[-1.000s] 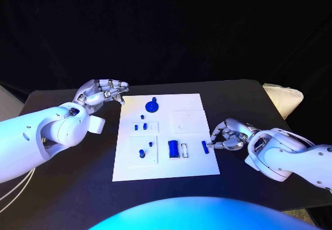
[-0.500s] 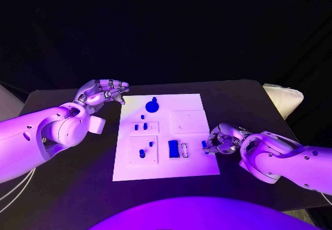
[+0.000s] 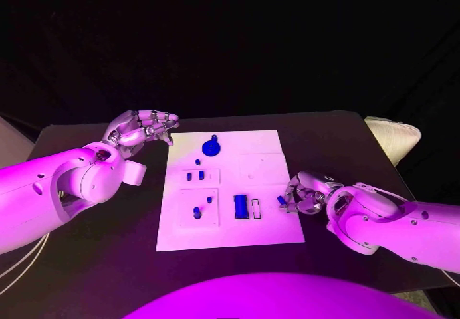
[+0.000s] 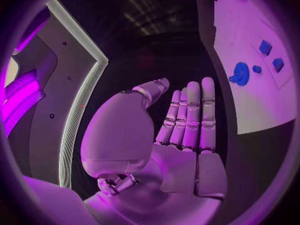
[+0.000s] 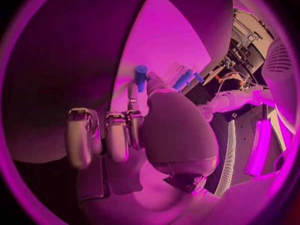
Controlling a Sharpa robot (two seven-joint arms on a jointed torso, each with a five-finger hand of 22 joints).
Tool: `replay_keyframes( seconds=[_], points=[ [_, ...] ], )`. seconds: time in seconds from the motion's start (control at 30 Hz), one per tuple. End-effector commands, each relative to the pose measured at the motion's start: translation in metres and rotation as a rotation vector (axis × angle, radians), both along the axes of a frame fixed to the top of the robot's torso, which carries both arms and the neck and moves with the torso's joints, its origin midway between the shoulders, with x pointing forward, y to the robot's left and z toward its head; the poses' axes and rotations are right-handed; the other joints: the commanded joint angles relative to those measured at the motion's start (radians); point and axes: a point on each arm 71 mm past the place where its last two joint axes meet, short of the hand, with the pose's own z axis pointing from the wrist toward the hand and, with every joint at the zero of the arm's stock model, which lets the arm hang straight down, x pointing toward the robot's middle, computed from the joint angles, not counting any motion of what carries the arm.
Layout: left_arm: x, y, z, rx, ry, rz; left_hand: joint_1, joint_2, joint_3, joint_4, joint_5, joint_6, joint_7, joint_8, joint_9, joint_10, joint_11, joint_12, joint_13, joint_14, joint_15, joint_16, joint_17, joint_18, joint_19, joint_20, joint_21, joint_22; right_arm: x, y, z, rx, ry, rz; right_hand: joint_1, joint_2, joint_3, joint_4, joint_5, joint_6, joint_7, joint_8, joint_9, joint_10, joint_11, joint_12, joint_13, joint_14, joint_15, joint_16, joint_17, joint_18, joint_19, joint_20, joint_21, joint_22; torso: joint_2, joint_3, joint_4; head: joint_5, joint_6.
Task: Assemble the parts on the task board
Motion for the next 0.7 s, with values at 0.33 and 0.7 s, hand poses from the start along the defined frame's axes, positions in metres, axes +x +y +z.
replay_keyframes(
  seconds=[0.33, 0.7],
  points=[
    [-0.0013, -0.0017, 0.0012, -0.010, -0.008, -0.017, 0.004, 0.002, -0.004, 0.002, -0.001, -0.007, 0.001, 0.005, -0.001, -0.007, 0.002, 0.005, -0.001, -0.005, 0.001, -0.003, -0.002, 0.006, 0.011, 0.000, -0.006, -0.002, -0.0068, 0.0069, -0.0119, -0.066, 0.033, 0.035, 0.089, -0.045, 0.279, -0.022, 0.103, 0.029, -0.006, -0.016, -0.009, 0.045, -0.014, 0.000, 0.202, 0.093, -0.010, 0.002, 0.207, -0.010, 0.083, -0.011, 0.010, 0.237, 0.000, -0.0010, 0.0005, 0.002, 0.000],
    [-0.0013, -0.0016, 0.0011, -0.009, -0.006, -0.016, 0.004, 0.002, -0.004, 0.002, -0.001, -0.007, 0.001, 0.005, -0.001, -0.007, 0.002, 0.005, -0.001, -0.005, 0.001, -0.003, -0.002, 0.006, 0.011, 0.000, -0.006, -0.002, -0.0092, 0.0121, -0.0065, 0.021, 0.018, 0.012, -0.016, -0.089, 0.414, -0.061, 0.212, 0.020, -0.007, 0.006, 0.015, 0.050, -0.015, 0.006, 0.205, 0.095, -0.011, 0.005, 0.216, -0.012, 0.085, -0.012, 0.020, 0.240, -0.001, -0.0009, 0.0001, 0.007, 0.000]
  ],
)
